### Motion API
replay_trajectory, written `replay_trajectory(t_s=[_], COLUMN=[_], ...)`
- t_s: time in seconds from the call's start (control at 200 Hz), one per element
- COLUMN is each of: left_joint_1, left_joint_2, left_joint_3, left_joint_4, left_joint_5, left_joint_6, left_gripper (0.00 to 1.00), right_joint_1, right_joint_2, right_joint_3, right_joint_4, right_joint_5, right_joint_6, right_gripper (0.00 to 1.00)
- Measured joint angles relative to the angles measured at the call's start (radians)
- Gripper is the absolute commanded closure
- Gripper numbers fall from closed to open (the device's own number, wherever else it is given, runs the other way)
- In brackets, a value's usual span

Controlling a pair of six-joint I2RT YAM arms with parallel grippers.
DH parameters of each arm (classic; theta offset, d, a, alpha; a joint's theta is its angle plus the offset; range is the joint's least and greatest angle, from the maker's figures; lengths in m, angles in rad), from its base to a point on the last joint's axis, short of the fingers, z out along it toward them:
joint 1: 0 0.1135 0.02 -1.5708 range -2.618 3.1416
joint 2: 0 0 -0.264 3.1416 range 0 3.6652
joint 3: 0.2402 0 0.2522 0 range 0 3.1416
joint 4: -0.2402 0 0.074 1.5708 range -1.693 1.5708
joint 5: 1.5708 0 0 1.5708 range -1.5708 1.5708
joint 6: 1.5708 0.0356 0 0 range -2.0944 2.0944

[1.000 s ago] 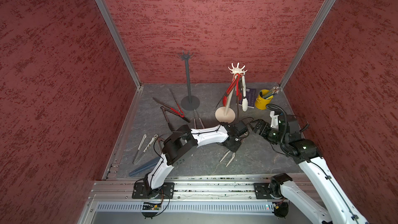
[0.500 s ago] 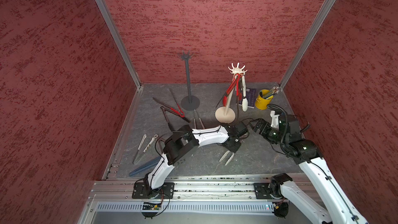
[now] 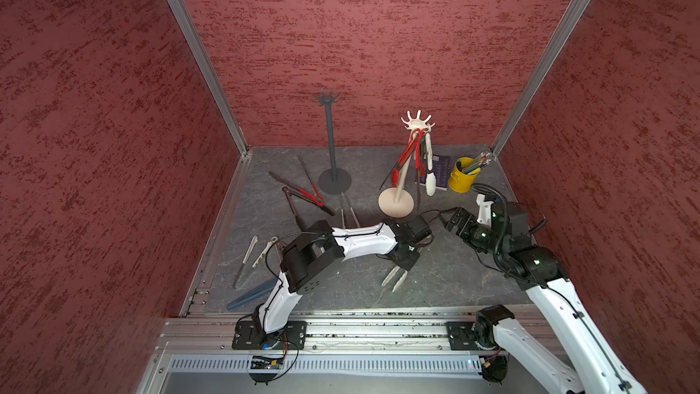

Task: Hang food tongs on kitchen utensil racks
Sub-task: Pick up the food tongs from the center of the board.

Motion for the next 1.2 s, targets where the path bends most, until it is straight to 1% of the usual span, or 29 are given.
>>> replay_trajectory(t_s=[0.17, 0.406, 0.701, 0.902, 1.202], left_joint_1=[0.005, 0.02, 0.043, 0.06, 0.074], left_joint_2=[-0.079, -0.233, -0.394, -0.467, -0.532], left_joint_3=[-0.061, -0.165, -0.259, -0.276, -0.276], left_joint_4=[0.016, 0.073, 0.126, 0.138, 0.153], left_joint_5=[0.002, 0.016, 0.028, 0.032, 0.032], left_joint_6=[0.003, 0.003, 0.014, 0.024, 0.04], left_gripper=[0.93, 0.94, 0.93, 0.93, 0.93], right_joint_1=[0.0, 0.0, 0.0, 0.0, -0.001], right_joint_2=[0.001, 0.016, 0.04, 0.058, 0.085], right_joint_3=[0.0, 0.0, 0.003, 0.01, 0.026], right_joint_4=[0.011, 0.042, 0.078, 0.108, 0.154], right_joint_5=[0.001, 0.002, 0.014, 0.014, -0.011], right_joint_6=[0.005, 0.008, 0.007, 0.007, -0.001], right_gripper=[0.01, 0.01, 0.01, 0.01, 0.01])
